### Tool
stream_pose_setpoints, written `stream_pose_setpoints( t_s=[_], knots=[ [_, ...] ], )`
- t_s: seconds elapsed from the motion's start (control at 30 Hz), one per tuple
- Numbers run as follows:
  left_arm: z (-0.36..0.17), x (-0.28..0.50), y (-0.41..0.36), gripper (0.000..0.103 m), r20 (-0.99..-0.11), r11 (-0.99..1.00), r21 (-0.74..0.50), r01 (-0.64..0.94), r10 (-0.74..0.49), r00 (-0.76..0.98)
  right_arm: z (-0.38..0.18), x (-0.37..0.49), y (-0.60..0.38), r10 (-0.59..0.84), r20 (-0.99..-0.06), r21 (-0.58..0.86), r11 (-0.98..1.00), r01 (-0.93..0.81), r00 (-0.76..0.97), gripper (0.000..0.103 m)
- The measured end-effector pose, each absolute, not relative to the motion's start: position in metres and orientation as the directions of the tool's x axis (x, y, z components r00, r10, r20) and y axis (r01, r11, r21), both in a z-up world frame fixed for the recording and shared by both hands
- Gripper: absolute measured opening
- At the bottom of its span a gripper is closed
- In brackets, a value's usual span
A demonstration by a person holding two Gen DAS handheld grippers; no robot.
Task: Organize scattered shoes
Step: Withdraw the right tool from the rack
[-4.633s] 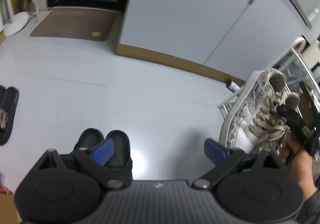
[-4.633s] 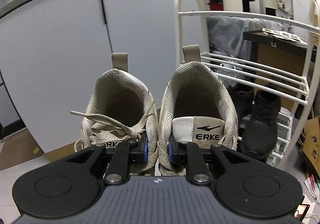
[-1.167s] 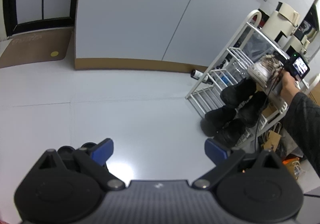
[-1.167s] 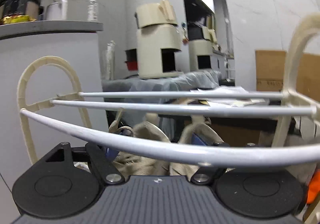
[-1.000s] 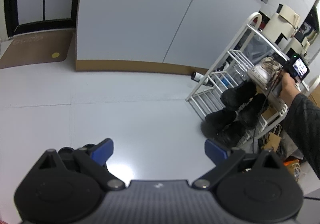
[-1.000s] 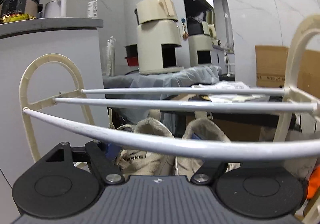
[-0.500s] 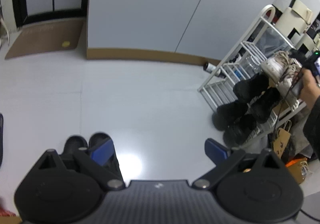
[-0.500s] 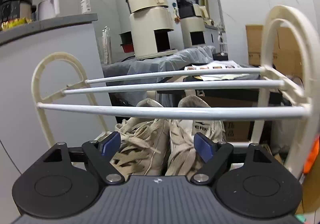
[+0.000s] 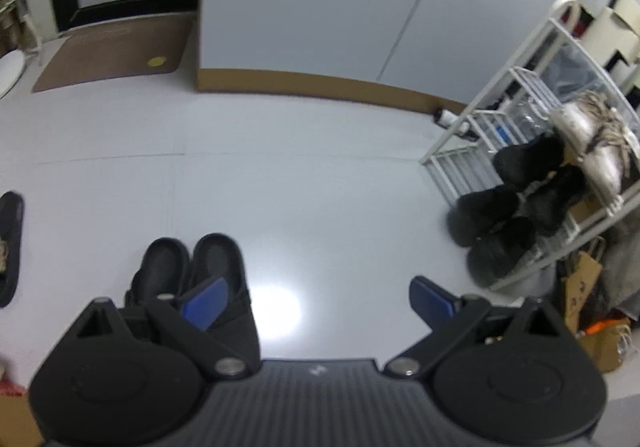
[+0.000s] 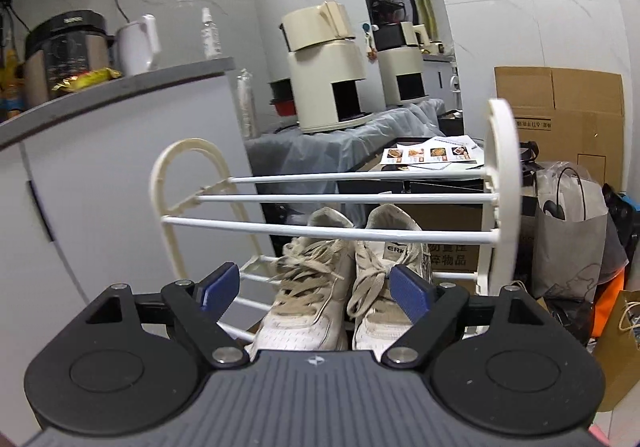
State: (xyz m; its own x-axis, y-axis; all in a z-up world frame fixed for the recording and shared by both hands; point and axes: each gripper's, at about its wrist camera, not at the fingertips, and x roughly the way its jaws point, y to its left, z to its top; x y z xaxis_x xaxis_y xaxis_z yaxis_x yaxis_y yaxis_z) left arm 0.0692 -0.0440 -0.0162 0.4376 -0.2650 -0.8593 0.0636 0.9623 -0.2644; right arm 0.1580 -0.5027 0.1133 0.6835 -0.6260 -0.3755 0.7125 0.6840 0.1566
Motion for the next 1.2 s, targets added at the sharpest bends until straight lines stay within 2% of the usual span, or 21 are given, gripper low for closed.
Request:
stream_pose_setpoints(
  t_s=[0.13, 0.37, 0.5, 0.73, 1.1, 1.2],
  knots=[
    [-0.023, 0.066, -0.04, 0.099, -0.878, 0.964, -0.264, 0.032, -0.254, 0.406, 0.121, 0.137, -0.482, -0.595, -0.392, 0.176, 0.7, 0.692, 0.702, 0.09],
    [-0.029, 0.054, -0.039, 0.099, -0.89, 0.976, -0.217, 0.028, -0.21, 0.405, 0.136, 0.101, -0.446, -0.537, -0.419, 0.212, 0.726, 0.654, 0.732, 0.091],
    [-0.032, 0.049, -0.038, 0.099, -0.896, 0.979, -0.2, 0.036, -0.197, 0.398, 0.141, 0.084, -0.426, -0.517, -0.427, 0.219, 0.737, 0.639, 0.742, 0.096],
    [-0.042, 0.052, -0.031, 0.098, -0.911, 0.987, -0.154, 0.04, -0.158, 0.38, 0.12, 0.079, -0.386, -0.497, -0.471, 0.196, 0.747, 0.636, 0.729, 0.101],
    [-0.043, 0.054, -0.015, 0.098, -0.911, 0.996, -0.08, 0.048, -0.093, 0.401, 0.073, 0.085, -0.339, -0.422, -0.53, 0.135, 0.815, 0.564, 0.736, 0.101],
    [-0.041, 0.059, -0.013, 0.098, -0.912, 0.995, -0.093, 0.038, -0.1, 0.397, 0.06, 0.092, -0.326, -0.347, -0.6, 0.121, 0.852, 0.51, 0.721, 0.101]
  ],
)
